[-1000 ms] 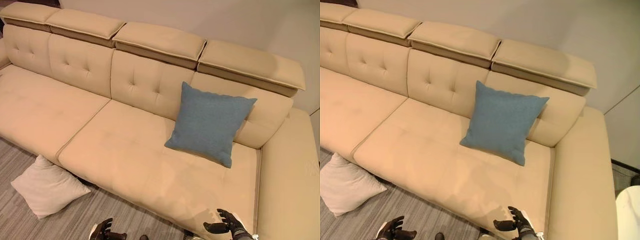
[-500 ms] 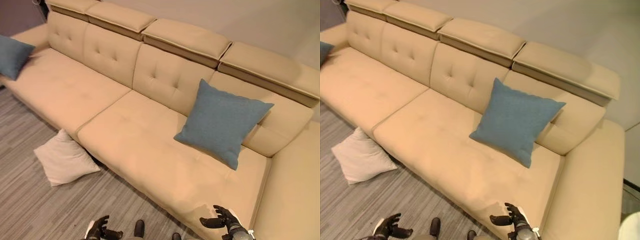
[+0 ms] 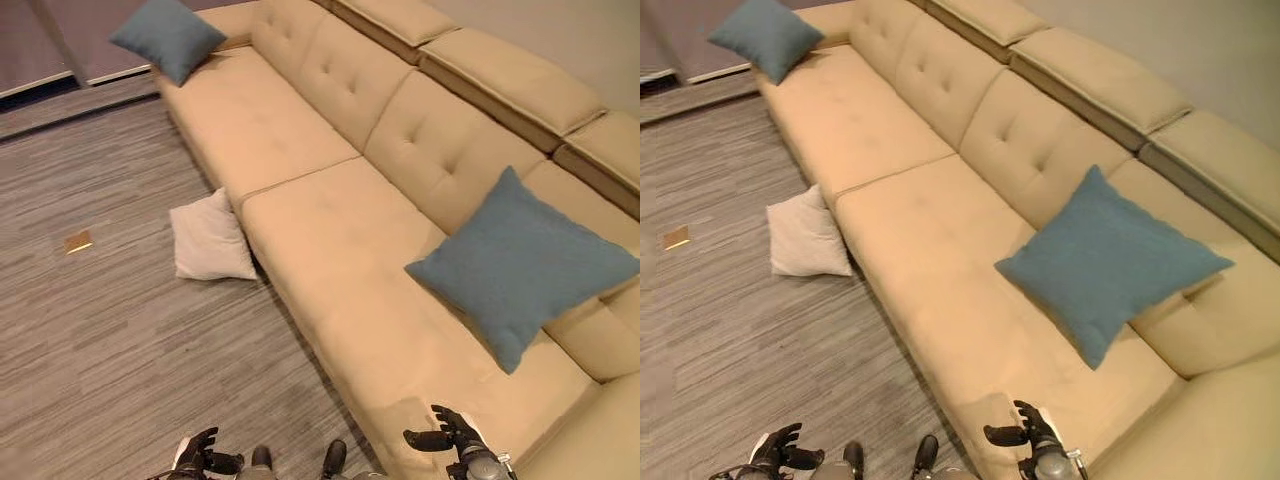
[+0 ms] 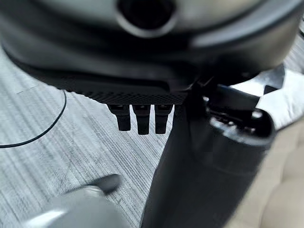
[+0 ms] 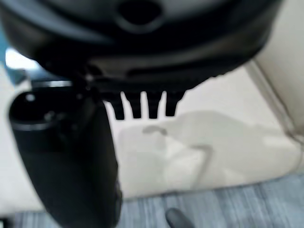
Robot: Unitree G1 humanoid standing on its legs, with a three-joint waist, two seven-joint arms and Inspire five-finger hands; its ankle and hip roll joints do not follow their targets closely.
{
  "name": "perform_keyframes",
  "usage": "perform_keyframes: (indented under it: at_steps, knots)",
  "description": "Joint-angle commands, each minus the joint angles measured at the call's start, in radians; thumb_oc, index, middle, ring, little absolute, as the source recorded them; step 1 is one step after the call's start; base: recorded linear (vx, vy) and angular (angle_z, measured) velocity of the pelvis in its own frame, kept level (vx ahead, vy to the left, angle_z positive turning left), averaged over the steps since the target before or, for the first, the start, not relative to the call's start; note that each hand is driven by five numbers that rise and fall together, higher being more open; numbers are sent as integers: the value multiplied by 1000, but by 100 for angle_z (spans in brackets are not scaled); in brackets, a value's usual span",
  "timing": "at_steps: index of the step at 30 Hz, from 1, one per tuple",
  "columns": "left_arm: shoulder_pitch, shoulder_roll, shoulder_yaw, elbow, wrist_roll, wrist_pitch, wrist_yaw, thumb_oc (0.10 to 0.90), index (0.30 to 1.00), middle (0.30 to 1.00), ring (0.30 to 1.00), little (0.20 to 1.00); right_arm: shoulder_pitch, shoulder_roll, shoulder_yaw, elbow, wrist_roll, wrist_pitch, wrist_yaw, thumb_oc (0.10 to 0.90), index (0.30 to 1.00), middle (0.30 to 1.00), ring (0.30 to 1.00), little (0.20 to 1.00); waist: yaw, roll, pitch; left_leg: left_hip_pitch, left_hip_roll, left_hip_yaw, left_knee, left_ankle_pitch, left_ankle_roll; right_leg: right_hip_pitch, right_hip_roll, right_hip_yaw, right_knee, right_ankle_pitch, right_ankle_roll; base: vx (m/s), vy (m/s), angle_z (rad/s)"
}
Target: Pick up all the scattered cushions and arrange them neatly on the sofa.
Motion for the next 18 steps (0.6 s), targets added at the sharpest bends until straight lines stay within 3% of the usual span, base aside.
perform_keyframes:
  at_steps: [1,5,7,8,10,18]
  knots:
    - [14,28,-1,-24,43,-26,-18,800,900,900,900,900,-3,-16,-33,27,-31,-15,-21,800,900,900,900,900,0,-8,-66,-6,-60,-25,-94,-76,56,16,-72,110,43,-53,156,22,193,100]
    - [28,40,26,3,42,-16,-16,800,900,900,900,900,-10,19,-12,48,-47,-4,-26,800,900,900,900,900,27,-23,-60,11,-89,-88,-141,-66,76,22,-78,115,84,-59,160,-4,140,70]
    - [29,57,33,13,46,-15,-14,800,900,900,900,900,-18,40,-10,33,-36,-4,-23,800,900,900,900,900,24,-28,-49,22,-108,-129,-164,-57,94,-10,-57,205,153,-73,162,11,101,62]
    - [26,67,32,13,53,-18,-11,800,900,900,900,900,-20,44,-10,25,-27,-7,-20,800,900,900,900,900,12,-26,-50,26,-117,-147,-175,-53,101,-30,-26,285,173,-80,167,31,72,74]
    - [27,74,26,10,62,-19,-12,800,900,900,900,900,-21,46,-5,19,-24,-8,-15,800,900,900,900,900,4,-22,-55,33,-127,-162,-190,-49,105,-40,3,360,177,-82,170,43,59,87]
    - [23,79,39,0,39,-20,-11,800,900,900,900,900,-13,39,18,15,-36,-10,-8,800,900,900,900,900,10,-22,-54,24,-143,-201,-149,-65,99,-14,10,374,140,-80,165,58,-44,37]
